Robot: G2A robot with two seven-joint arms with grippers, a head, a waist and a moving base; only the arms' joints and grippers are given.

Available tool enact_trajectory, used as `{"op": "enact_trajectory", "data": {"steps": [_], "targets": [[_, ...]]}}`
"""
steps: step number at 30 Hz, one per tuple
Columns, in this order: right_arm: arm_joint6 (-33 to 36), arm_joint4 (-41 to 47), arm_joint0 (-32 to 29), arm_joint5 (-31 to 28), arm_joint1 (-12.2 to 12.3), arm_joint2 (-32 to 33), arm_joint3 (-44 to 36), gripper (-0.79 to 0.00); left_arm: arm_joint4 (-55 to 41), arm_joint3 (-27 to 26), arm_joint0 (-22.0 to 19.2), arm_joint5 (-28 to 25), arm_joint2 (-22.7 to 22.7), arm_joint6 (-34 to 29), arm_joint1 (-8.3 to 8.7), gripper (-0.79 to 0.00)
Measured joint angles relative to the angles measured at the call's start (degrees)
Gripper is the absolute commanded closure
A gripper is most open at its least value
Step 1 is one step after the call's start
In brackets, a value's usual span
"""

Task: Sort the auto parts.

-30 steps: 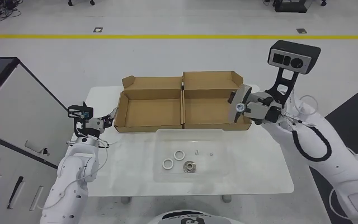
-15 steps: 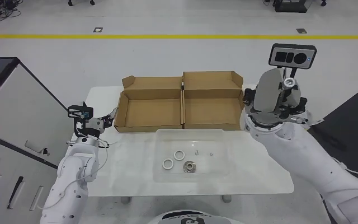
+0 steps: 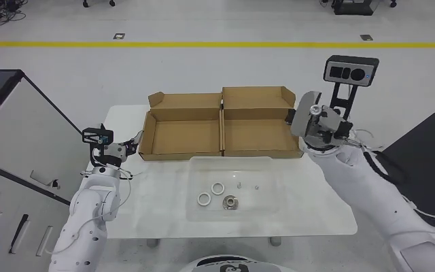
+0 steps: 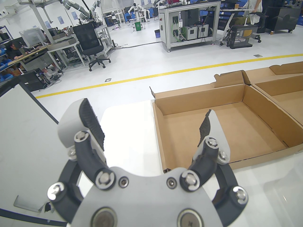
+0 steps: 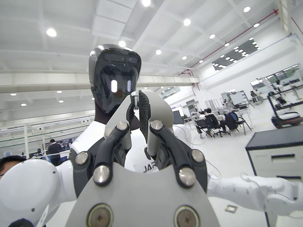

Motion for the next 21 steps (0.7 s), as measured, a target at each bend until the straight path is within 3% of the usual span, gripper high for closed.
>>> {"op": "enact_trajectory", "data": {"steps": [7,16,21], "targets": [[-4.30,-9.48,-1.29,3.92,-0.40,2.34,-1.94,0.000,0.00,0.00,0.00,0.00,0.00,0.00,0.00,-0.785],[-1.17,4.34,-3.72,-1.93,-2.18,2.13,-3.69,0.000,0.00,0.00,0.00,0.00,0.00,0.00,0.00,-0.785],[0.63,8.40,-4.79,-1.40,-3.04,3.72,-3.71,0.000,0.00,0.00,0.00,0.00,0.00,0.00,0.00,-0.785]]}}
